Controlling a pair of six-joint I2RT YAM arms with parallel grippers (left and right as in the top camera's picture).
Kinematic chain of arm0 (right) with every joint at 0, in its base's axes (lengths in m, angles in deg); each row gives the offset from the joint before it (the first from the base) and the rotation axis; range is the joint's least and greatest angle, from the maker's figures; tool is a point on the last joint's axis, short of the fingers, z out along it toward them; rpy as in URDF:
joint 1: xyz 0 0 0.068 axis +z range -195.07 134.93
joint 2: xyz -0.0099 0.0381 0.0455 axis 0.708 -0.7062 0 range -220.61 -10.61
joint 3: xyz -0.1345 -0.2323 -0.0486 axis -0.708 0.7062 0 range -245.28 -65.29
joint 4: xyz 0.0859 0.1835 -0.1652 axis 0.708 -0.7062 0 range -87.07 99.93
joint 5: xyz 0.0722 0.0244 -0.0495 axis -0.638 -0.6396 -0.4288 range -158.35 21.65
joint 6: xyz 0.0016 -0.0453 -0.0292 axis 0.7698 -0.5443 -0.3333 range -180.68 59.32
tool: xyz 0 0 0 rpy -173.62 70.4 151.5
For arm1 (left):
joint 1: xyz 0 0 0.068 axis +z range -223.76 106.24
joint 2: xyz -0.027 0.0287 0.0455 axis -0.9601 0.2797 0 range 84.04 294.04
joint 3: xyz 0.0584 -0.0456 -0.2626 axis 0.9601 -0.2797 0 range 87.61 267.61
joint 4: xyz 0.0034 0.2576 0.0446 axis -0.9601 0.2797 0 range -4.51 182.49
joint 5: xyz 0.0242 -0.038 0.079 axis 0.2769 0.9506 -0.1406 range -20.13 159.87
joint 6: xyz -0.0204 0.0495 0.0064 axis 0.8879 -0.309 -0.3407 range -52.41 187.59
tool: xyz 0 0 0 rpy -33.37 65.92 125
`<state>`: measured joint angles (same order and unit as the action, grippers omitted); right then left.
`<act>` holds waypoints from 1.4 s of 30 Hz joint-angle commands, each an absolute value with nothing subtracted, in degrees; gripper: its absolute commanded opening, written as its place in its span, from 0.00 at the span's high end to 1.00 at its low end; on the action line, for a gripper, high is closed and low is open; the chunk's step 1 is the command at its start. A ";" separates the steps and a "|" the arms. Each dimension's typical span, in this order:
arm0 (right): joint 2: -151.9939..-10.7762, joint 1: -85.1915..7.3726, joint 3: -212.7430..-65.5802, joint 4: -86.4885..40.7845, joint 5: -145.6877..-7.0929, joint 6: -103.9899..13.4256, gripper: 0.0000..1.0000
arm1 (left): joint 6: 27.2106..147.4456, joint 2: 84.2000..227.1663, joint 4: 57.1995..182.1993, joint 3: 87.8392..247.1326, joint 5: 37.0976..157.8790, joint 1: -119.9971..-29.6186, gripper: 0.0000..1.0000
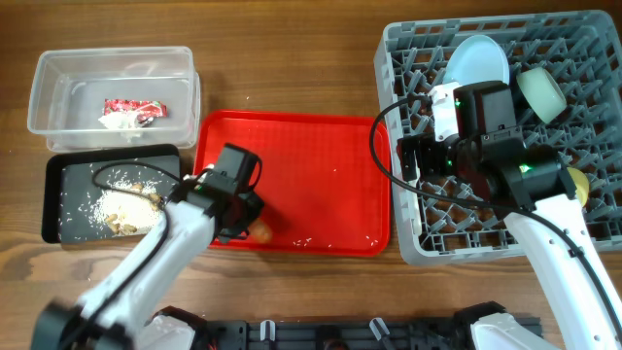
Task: Sort waste into correct bins and load items into the dishwasher rack
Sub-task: 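Grasp the carrot on the red tray with the left gripper, then place the carrot on the black tray and release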
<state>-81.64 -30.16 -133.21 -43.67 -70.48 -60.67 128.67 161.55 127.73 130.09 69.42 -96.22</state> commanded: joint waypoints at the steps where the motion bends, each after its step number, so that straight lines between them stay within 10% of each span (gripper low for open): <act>1: -81.64 -30.16 -133.21 -43.74 -71.44 -60.12 0.00 | 121.35 150.08 129.57 130.04 60.92 -93.90 0.91; 11: -81.64 -30.16 -133.21 -43.69 -71.44 -60.08 0.00 | 112.74 145.03 122.25 130.04 56.75 -53.55 0.96; 19: -81.64 -30.13 -133.21 -43.74 -71.46 -60.08 0.00 | 112.80 164.46 106.64 130.04 56.73 -40.50 0.94; 24: -81.64 -30.13 -133.21 -43.74 -71.44 -60.08 0.01 | 112.80 172.59 103.45 130.04 56.73 -40.04 0.85; 31: -81.64 -30.16 -133.21 -43.67 -71.70 -58.79 0.00 | 112.71 170.97 104.39 130.07 59.13 -40.07 0.35; 35: -81.64 -30.16 -133.21 -42.86 -72.12 -57.68 0.00 | 105.92 165.16 107.71 133.41 62.23 -41.97 0.25; 42: -81.70 -32.43 -133.21 -33.75 -78.24 -44.10 0.00 | 82.97 158.67 115.58 137.94 74.58 -71.34 0.11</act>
<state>-81.64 -30.68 -133.14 -35.21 -75.94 -51.23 93.09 159.21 112.34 137.41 70.21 -61.57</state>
